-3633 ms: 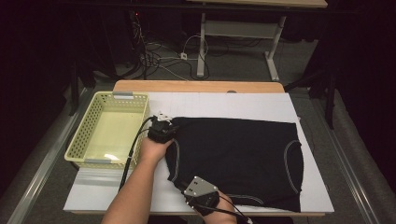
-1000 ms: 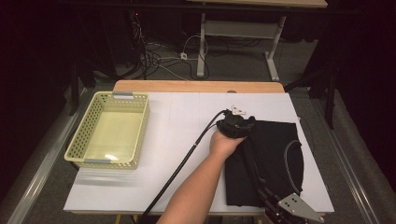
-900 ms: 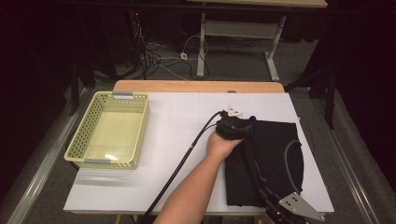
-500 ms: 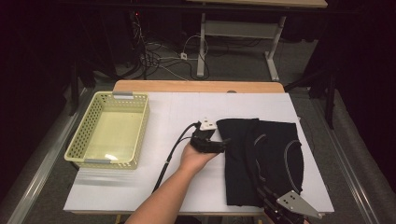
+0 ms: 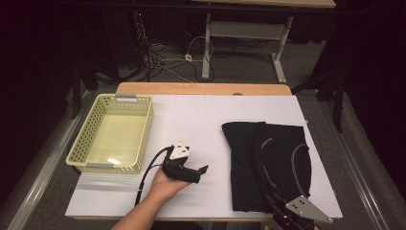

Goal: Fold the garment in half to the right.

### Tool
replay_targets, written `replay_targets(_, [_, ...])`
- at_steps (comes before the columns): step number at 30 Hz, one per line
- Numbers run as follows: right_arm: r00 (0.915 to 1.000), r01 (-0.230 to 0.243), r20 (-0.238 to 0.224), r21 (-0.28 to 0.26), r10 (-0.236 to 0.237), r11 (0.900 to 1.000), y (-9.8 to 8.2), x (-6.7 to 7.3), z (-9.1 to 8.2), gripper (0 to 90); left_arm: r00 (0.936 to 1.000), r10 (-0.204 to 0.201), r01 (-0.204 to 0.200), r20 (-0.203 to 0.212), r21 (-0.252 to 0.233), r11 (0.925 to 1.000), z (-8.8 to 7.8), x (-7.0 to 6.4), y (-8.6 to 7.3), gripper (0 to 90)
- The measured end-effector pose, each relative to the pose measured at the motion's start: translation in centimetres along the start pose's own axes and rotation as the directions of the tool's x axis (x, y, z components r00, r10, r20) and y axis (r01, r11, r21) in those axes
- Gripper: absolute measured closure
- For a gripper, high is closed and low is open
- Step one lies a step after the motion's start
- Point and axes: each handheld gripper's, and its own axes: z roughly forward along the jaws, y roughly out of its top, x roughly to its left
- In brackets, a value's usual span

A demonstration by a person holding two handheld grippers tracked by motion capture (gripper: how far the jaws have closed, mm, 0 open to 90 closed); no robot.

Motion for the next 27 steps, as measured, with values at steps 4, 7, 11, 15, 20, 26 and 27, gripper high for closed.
replay_targets(4, [0.9999, -0.006, 0.009, -0.002, 0.006, 1.0, -0.3, -0.3, -0.6, 70.0, 0.9995, 0.024, -0.024, -0.019, 0.005, 0.9997, -2.0, -0.1, -1.7, 1.9])
replay_targets(7, [0.9988, -0.033, 0.036, -0.025, 0.034, 0.999, -0.8, -0.7, -1.2, 58.6, 1.0, 0.001, -0.001, -0.008, 0.0, 1.0, -3.0, 0.0, -2.9, 1.9])
replay_targets(11, [0.998, -0.018, 0.06, -0.067, 0.022, 0.998, 0.0, -0.7, -2.5, 50.4, 0.9994, 0.026, -0.027, -0.023, -0.027, 0.9993, -3.8, -0.5, -3.6, 1.9])
replay_targets(15, [0.9987, -0.017, 0.046, -0.104, 0.022, 0.994, 1.8, -1.1, -2.2, 49.6, 0.9998, 0.019, -0.019, 0.012, -0.015, 0.9997, -3.7, -0.2, -3.8, 1.9])
replay_targets(20, [0.9984, -0.02, 0.051, -0.076, 0.024, 0.997, 3.5, -2.6, 0.8, 49.8, 0.9993, 0.003, -0.002, 0.036, -0.027, 0.9996, -3.8, 0.0, -4.0, 1.9])
replay_targets(26, [0.9953, -0.061, 0.074, -0.027, 0.063, 0.998, 5.2, -5.4, 5.0, 49.7, 0.9993, 0.008, -0.005, 0.035, -0.068, 0.9977, -4.2, -0.1, -4.2, 1.9])
replay_targets(27, [0.9944, -0.073, 0.076, -0.016, 0.074, 0.997, 5.6, -6.0, 5.9, 49.6, 0.9992, 0.009, -0.006, 0.038, -0.071, 0.9975, -4.2, -0.1, -4.2, 2.0])
